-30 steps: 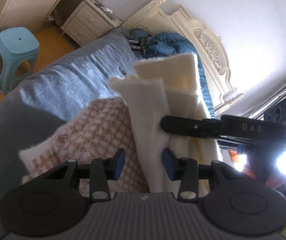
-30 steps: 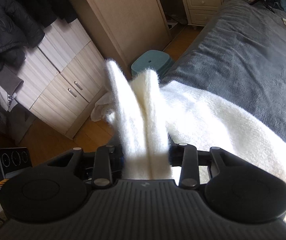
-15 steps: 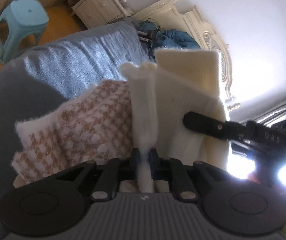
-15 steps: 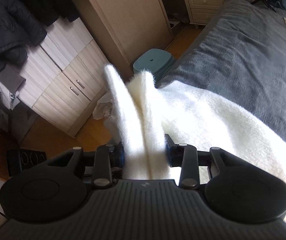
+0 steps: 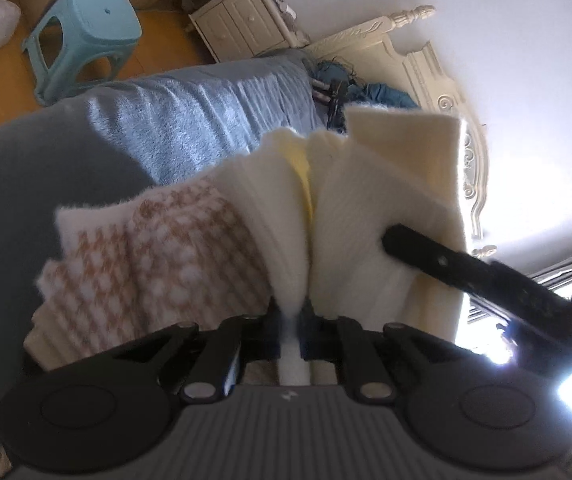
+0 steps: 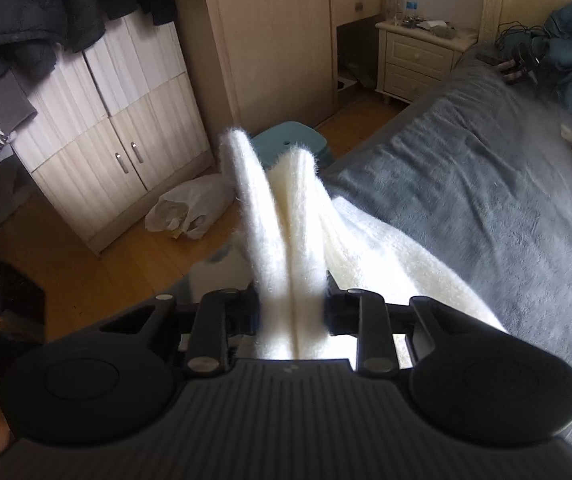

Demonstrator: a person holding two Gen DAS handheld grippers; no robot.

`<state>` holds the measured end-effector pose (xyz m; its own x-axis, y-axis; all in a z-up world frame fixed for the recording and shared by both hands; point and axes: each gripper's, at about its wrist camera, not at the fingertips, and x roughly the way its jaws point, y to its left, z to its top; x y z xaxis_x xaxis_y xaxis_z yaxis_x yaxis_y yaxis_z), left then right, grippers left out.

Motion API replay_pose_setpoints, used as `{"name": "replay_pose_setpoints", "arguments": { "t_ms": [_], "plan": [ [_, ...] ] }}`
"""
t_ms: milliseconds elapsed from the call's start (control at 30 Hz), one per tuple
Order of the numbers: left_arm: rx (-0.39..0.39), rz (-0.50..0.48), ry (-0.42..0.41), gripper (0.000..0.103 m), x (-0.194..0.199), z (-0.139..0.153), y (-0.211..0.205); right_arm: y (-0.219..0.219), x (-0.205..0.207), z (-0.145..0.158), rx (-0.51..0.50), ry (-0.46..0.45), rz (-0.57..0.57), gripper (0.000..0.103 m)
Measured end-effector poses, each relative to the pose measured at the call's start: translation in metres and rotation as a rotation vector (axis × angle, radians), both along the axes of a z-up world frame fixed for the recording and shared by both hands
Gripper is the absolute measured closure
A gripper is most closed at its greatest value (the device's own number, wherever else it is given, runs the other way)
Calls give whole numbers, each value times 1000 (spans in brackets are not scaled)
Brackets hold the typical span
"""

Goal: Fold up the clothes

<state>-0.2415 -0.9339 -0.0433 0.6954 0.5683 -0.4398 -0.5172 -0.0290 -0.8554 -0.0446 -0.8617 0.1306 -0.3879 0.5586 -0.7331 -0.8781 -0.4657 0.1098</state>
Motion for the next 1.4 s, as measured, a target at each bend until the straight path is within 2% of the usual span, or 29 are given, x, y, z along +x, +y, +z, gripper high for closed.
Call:
{"name": "replay_pose_setpoints", "arguments": {
  "t_ms": [133, 267, 333, 367, 433, 600, 767, 833, 900, 1033, 1100, 1233, 1300, 1367, 1400],
  "plan": [
    [11, 11, 5, 96, -4, 12, -27, -11, 0, 9, 29, -1, 37, 79],
    [-45, 65, -37, 96, -14, 8, -38, -23, -12, 4, 47, -16, 108, 79],
    [-48, 89, -56, 96, -22, 11, -42, -28, -17, 6, 66, -17, 139, 79],
    [-37, 88, -39, 95, -24, 12, -43, -30, -18, 7, 76, -13, 153, 79],
    [-41, 79, 1, 95, -25, 4, -44, -33, -23, 3, 82, -11, 180, 79],
    [-135, 85, -20, 94, -37, -28, -34, -44, -50, -26, 122, -108, 275, 79],
    [-109, 94, -62, 91, -46, -25, -35, -49, -54, -25, 113, -104, 288, 78],
    [-148, 137, -77, 86, -58, -30, -38, -50, -56, -25, 109, -102, 294, 75],
    [-179, 186, -71, 84, -72, -32, -43, -52, -58, -25, 106, -101, 299, 66],
    [-195, 257, 2, 77, -97, -20, -48, -56, -62, -24, 99, -98, 310, 58],
    [-180, 293, 46, 74, -112, -7, -51, -58, -62, -22, 92, -88, 314, 57],
    [-93, 339, 138, 73, -130, 34, -46, -67, -23, 12, 20, 122, 261, 57],
    [-11, 319, 184, 73, -128, 59, -38, -67, 3, 22, 31, 160, 147, 57],
    [91, 255, 208, 72, -117, 82, -24, -64, 27, 22, 29, 158, 18, 60],
    [137, 201, 204, 69, -107, 90, -15, -61, 38, 18, 22, 150, -44, 68]
  ]
}}
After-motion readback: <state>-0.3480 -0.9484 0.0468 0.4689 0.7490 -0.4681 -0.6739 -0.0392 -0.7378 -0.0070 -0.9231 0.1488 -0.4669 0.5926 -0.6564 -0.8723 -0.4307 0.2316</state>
